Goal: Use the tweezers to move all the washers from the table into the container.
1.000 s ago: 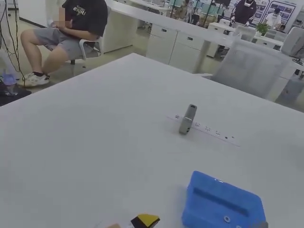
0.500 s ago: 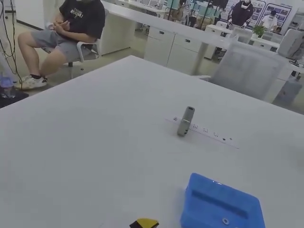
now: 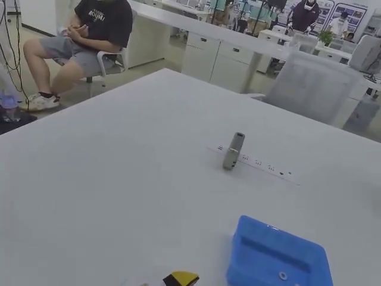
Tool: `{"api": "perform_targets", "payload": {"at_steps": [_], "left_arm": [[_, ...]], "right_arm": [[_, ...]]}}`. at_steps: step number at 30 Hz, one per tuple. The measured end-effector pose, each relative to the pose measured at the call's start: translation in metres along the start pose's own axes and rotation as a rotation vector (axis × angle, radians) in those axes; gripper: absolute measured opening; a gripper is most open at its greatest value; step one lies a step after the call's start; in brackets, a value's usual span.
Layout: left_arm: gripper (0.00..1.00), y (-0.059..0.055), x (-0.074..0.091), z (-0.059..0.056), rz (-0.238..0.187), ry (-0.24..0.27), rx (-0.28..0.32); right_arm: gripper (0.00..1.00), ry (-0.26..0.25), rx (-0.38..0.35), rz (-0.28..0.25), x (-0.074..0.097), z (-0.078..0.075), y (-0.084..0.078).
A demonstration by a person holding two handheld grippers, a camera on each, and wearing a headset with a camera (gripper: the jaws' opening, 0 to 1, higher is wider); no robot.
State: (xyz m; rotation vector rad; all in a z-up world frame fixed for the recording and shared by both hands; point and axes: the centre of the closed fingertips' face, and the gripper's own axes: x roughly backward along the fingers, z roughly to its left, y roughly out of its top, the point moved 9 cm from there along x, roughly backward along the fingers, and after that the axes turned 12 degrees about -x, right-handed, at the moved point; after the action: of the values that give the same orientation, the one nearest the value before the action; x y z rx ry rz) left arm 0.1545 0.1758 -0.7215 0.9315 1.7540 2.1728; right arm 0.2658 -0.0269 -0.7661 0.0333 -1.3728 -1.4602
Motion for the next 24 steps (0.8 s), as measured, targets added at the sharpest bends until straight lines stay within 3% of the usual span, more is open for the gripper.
{"api": "perform_targets", "payload": {"at_steps": [3, 7, 9, 12, 15, 24], "left_arm": [[0.58, 0.000, 0.000, 0.000, 0.001, -0.001, -0.002], [0.57, 0.000, 0.000, 0.000, 0.002, -0.002, -0.004], [0.57, -0.001, 0.000, 0.000, 0.003, -0.003, -0.003], [0.57, -0.001, 0.000, 0.000, 0.004, -0.005, -0.007], [0.57, -0.001, -0.001, 0.000, 0.004, -0.005, -0.007], [0.57, -0.001, -0.001, 0.000, 0.003, -0.003, -0.006]], "right_arm": [[0.04, 0.006, 0.066, 0.009, 0.000, 0.003, -0.001], [0.04, 0.011, 0.217, 0.027, -0.001, 0.011, -0.002], [0.04, 0.009, 0.230, 0.032, -0.001, 0.012, -0.003], [0.04, 0.008, 0.215, 0.032, -0.002, 0.009, -0.001], [0.03, 0.014, 0.149, 0.024, -0.002, 0.007, 0.001], [0.03, 0.049, 0.062, -0.076, 0.010, 0.011, 0.025]]}}
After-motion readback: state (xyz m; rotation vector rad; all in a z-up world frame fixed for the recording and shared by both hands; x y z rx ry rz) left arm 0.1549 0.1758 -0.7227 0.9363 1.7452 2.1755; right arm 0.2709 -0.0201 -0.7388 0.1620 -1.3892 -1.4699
